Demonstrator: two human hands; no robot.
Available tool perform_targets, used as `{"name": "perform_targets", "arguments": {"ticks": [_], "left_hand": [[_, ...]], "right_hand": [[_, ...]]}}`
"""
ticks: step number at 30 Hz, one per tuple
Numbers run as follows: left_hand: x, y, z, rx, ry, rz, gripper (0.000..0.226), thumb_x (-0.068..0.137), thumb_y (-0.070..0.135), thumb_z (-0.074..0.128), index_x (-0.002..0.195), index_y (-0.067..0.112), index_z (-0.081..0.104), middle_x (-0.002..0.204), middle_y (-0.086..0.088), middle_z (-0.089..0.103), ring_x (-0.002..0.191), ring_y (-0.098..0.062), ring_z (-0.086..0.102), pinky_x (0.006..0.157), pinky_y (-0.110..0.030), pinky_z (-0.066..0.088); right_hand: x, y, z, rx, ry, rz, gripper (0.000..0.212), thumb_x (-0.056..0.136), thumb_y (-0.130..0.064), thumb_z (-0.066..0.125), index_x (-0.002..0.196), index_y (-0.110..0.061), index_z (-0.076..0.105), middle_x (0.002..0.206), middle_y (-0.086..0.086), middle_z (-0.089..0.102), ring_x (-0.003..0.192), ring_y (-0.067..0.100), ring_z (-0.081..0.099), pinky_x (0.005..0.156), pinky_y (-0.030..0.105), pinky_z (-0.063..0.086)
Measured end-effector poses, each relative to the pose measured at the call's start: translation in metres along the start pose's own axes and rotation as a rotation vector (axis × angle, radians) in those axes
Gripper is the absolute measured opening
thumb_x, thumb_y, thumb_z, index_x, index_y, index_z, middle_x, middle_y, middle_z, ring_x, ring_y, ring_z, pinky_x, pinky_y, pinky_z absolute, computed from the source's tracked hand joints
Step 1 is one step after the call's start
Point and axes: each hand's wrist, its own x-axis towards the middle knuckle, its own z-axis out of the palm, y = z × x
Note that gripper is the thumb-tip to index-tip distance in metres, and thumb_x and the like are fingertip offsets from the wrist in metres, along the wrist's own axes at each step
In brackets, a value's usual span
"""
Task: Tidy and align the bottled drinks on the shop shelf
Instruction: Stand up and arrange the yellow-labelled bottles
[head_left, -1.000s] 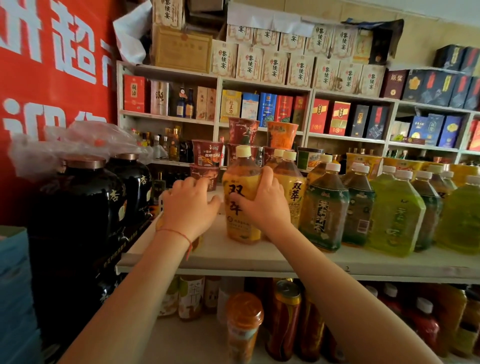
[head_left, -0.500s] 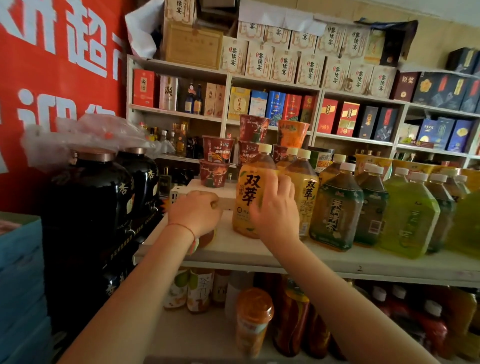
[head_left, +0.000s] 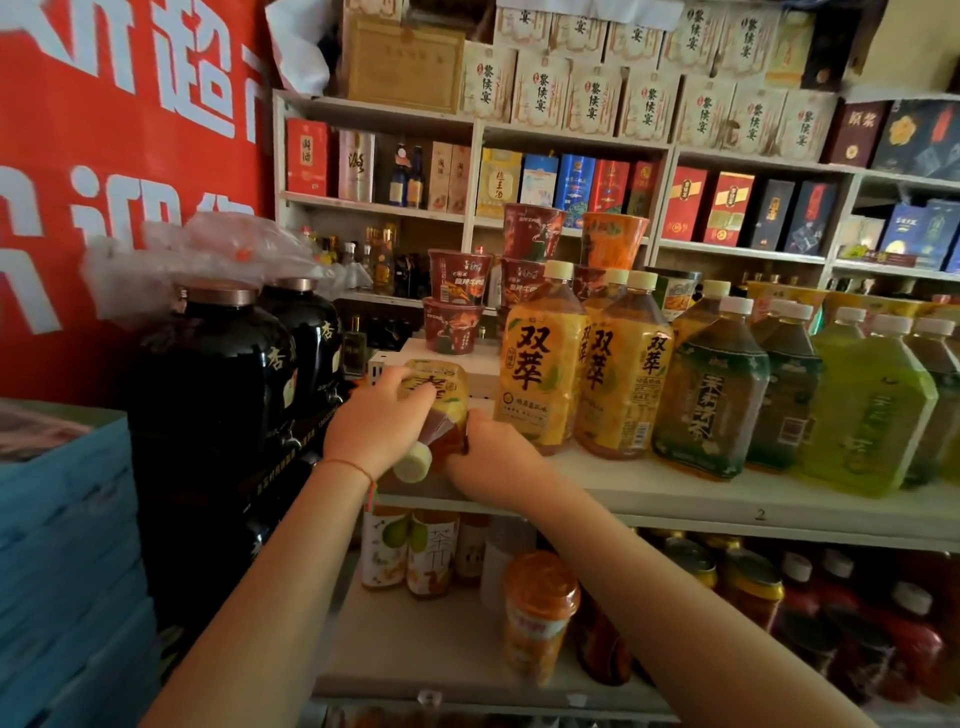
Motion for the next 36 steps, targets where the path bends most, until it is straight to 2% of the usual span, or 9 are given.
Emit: {"name": "perform_targets", "arguments": {"ticks": [5, 10, 15, 18, 20, 22, 26, 30, 36], "left_hand": [[-0.012, 0.0, -0.001, -0.207, 0.091, 0.026, 0.035, 0.101, 0.042, 0.047, 0.133, 0.035, 0.061, 0.123, 0.011, 0.058, 0.112, -0.013, 0.051, 0.096, -0.034, 0.041], [-0.016, 0.009, -0.006, -0.338, 0.173, -0.003, 0.024, 0.099, 0.043, 0.05, 0.112, 0.04, 0.069, 0.108, 0.017, 0.064, 0.114, -0.016, 0.058, 0.105, -0.041, 0.045], [-0.013, 0.029, -0.021, -0.444, 0.243, 0.038, 0.029, 0.082, 0.056, 0.045, 0.094, 0.048, 0.07, 0.103, 0.026, 0.065, 0.108, -0.014, 0.062, 0.099, -0.049, 0.053], [-0.009, 0.036, -0.024, -0.452, 0.248, 0.112, 0.043, 0.078, 0.062, 0.042, 0.106, 0.048, 0.071, 0.111, 0.025, 0.067, 0.113, -0.01, 0.061, 0.102, -0.049, 0.05], [-0.006, 0.039, -0.023, -0.441, 0.251, 0.149, 0.056, 0.074, 0.067, 0.04, 0.117, 0.047, 0.069, 0.117, 0.023, 0.067, 0.116, -0.007, 0.059, 0.105, -0.045, 0.047], [-0.001, 0.039, -0.02, -0.466, 0.241, 0.166, 0.049, 0.082, 0.059, 0.047, 0.123, 0.042, 0.067, 0.117, 0.021, 0.066, 0.115, -0.006, 0.059, 0.104, -0.038, 0.046], [0.011, 0.035, -0.008, -0.469, 0.212, 0.21, 0.048, 0.097, 0.035, 0.057, 0.145, 0.035, 0.05, 0.12, 0.016, 0.064, 0.113, -0.005, 0.058, 0.093, -0.027, 0.045], [0.024, 0.03, 0.0, -0.382, 0.197, 0.232, 0.059, 0.101, 0.027, 0.056, 0.155, 0.038, 0.034, 0.108, 0.024, 0.059, 0.092, 0.008, 0.054, 0.074, -0.011, 0.039], [0.044, 0.026, 0.005, -0.341, 0.074, 0.198, 0.078, 0.099, 0.006, 0.047, 0.158, 0.045, 0.014, 0.121, 0.01, 0.056, 0.094, -0.008, 0.06, 0.094, -0.05, 0.055]], "right_hand": [[-0.001, 0.006, -0.003, 0.134, 0.039, -0.062, 0.012, 0.092, -0.022, 0.06, 0.1, -0.019, 0.053, 0.085, -0.007, 0.059, 0.086, 0.016, 0.059, 0.061, 0.023, 0.046], [0.004, 0.016, -0.004, 0.314, 0.107, -0.053, 0.022, 0.089, -0.018, 0.061, 0.111, -0.015, 0.066, 0.097, -0.002, 0.068, 0.086, 0.013, 0.064, 0.069, 0.026, 0.055], [0.007, 0.019, -0.014, 0.445, 0.299, -0.104, 0.019, 0.086, -0.012, 0.062, 0.102, -0.019, 0.069, 0.081, -0.003, 0.068, 0.074, 0.014, 0.061, 0.064, 0.03, 0.05], [0.013, 0.023, -0.022, 0.495, 0.377, -0.133, 0.02, 0.087, -0.011, 0.059, 0.098, -0.02, 0.073, 0.075, 0.0, 0.067, 0.067, 0.015, 0.057, 0.061, 0.034, 0.049], [0.017, 0.023, -0.025, 0.502, 0.405, -0.155, 0.027, 0.091, -0.012, 0.057, 0.11, -0.021, 0.074, 0.076, -0.004, 0.066, 0.066, 0.011, 0.055, 0.06, 0.032, 0.047], [0.02, 0.021, -0.027, 0.487, 0.414, -0.155, 0.029, 0.096, -0.014, 0.055, 0.12, -0.02, 0.071, 0.083, -0.006, 0.067, 0.071, 0.01, 0.057, 0.063, 0.031, 0.048], [0.03, 0.017, -0.025, 0.453, 0.418, -0.152, 0.022, 0.102, -0.015, 0.05, 0.114, -0.02, 0.067, 0.082, -0.007, 0.064, 0.075, 0.011, 0.059, 0.066, 0.028, 0.048], [0.04, 0.016, -0.021, 0.407, 0.388, -0.114, 0.039, 0.1, -0.009, 0.047, 0.136, -0.022, 0.057, 0.09, -0.01, 0.063, 0.084, 0.012, 0.06, 0.067, 0.025, 0.045], [0.046, 0.015, -0.02, 0.371, 0.296, -0.039, 0.063, 0.096, -0.007, 0.043, 0.156, -0.021, 0.033, 0.099, 0.001, 0.068, 0.09, 0.016, 0.063, 0.07, 0.029, 0.053]]}}
